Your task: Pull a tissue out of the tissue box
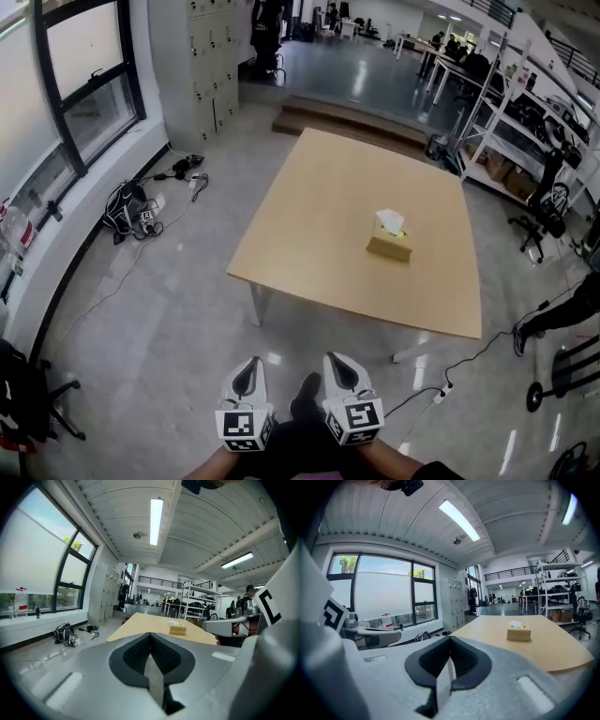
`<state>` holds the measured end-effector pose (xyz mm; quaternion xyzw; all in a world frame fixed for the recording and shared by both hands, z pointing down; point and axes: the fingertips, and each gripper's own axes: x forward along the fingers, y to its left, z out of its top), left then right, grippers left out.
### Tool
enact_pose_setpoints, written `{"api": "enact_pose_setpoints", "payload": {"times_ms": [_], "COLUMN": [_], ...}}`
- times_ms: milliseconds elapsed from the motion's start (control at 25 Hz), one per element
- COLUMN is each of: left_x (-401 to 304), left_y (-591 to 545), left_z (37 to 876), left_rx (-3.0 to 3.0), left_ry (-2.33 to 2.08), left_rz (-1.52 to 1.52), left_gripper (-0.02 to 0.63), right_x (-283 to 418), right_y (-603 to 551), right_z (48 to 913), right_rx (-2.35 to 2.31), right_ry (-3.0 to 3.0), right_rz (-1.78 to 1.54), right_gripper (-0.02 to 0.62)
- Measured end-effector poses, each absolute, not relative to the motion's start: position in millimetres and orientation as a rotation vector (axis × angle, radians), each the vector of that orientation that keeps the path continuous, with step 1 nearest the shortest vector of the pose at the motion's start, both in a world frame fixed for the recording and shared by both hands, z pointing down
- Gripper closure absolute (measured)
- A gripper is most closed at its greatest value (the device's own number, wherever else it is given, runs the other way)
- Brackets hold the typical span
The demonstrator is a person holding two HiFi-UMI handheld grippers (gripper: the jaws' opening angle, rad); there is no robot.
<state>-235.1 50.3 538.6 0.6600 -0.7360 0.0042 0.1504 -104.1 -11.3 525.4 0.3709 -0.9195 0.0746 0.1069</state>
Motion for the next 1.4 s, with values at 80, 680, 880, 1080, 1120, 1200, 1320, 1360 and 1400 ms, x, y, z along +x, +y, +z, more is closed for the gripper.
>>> {"api": "enact_pose_setpoints", "payload": {"times_ms": [80,680,880,1080,1120,1200,1320,1360,1400], "left_x": [-232.9,-195.2,-180.1,-165.2,-164.2,-164.3,-163.4,-162.2,-161.2], "left_y": [25.6,-146.4,-179.0,-202.0,-206.7,-217.7,-239.2,-247.9,-256.7], "left_z": [537.1,511.7,513.9,516.3,517.5,520.0,522.5,522.6,522.3], "left_rx": [1.913,2.092,2.123,2.169,2.173,2.179,2.205,2.221,2.238], "left_ry": [-2.115,-1.98,-1.936,-1.879,-1.87,-1.856,-1.827,-1.81,-1.791], "left_rz": [0.021,0.248,0.294,0.321,0.327,0.339,0.335,0.325,0.312], "left_gripper": [0.588,0.588,0.588,0.588,0.588,0.588,0.588,0.588,0.588], "right_x": [-98.9,-64.9,-48.4,-35.0,-34.0,-34.4,-35.9,-35.9,-35.6], "right_y": [-34.9,-186.7,-208.1,-220.2,-223.1,-228.9,-240.3,-245.8,-251.7], "right_z": [528.3,525.9,527.3,531.4,532.1,532.7,535.7,537.3,538.6], "right_rx": [1.104,1.209,1.255,1.293,1.299,1.304,1.31,1.319,1.332], "right_ry": [-2.697,-2.715,-2.701,-2.665,-2.658,-2.644,-2.613,-2.598,-2.58], "right_rz": [0.238,0.331,0.357,0.379,0.382,0.38,0.372,0.37,0.369], "right_gripper": [0.604,0.604,0.604,0.604,0.604,0.604,0.604,0.604,0.604]}}
